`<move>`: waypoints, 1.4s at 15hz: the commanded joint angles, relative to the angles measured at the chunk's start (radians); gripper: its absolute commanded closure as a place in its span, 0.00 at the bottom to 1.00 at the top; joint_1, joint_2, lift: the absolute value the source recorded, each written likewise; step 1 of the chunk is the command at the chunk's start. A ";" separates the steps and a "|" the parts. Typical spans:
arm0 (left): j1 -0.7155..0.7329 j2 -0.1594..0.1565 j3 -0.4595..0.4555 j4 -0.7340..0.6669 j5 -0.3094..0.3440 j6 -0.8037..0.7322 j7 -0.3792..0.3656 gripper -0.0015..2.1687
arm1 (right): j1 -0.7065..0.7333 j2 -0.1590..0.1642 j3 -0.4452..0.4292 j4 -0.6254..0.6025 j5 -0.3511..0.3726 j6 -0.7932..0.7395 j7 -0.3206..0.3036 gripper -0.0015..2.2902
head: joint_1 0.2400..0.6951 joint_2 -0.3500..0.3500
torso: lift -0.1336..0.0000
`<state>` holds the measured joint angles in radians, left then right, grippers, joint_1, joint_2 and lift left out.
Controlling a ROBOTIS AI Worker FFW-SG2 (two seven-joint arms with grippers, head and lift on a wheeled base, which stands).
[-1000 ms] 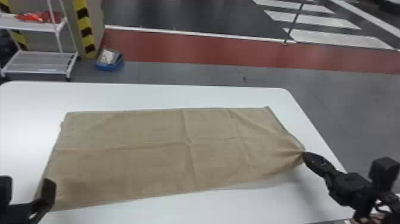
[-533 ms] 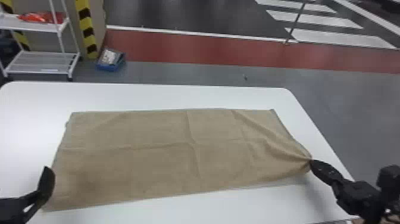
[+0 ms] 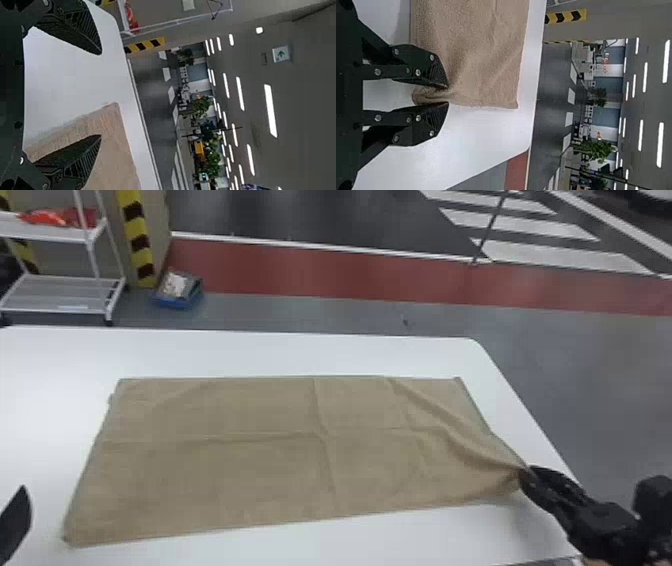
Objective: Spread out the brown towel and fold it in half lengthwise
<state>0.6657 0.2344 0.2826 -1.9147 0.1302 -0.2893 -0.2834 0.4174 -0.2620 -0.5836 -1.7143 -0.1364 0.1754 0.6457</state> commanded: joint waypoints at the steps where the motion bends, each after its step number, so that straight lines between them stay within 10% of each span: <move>1: 0.022 0.000 0.035 0.063 0.014 -0.162 -0.071 0.07 | -0.006 -0.006 0.001 0.004 0.043 -0.047 -0.001 0.02 | 1.00 0.20 | 0.07; 7: 0.035 -0.003 0.035 0.134 0.043 -0.239 -0.250 0.11 | -0.029 -0.063 -0.051 0.090 0.078 -0.302 0.023 0.07 | 1.00 0.14 | 0.07; 11: -0.008 0.003 0.021 0.102 0.029 0.089 -0.419 0.12 | -0.088 -0.094 -0.107 0.179 0.075 -0.360 0.118 0.09 | 1.00 0.03 | 0.07; 21: -0.070 0.019 0.020 0.146 -0.060 0.144 -0.410 0.19 | -0.089 -0.089 -0.091 0.225 0.052 -0.400 0.121 0.09 | 1.00 0.00 | 0.07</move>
<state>0.6019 0.2532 0.3047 -1.7810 0.0801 -0.1527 -0.6937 0.3302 -0.3514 -0.6797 -1.4900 -0.0843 -0.2246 0.7669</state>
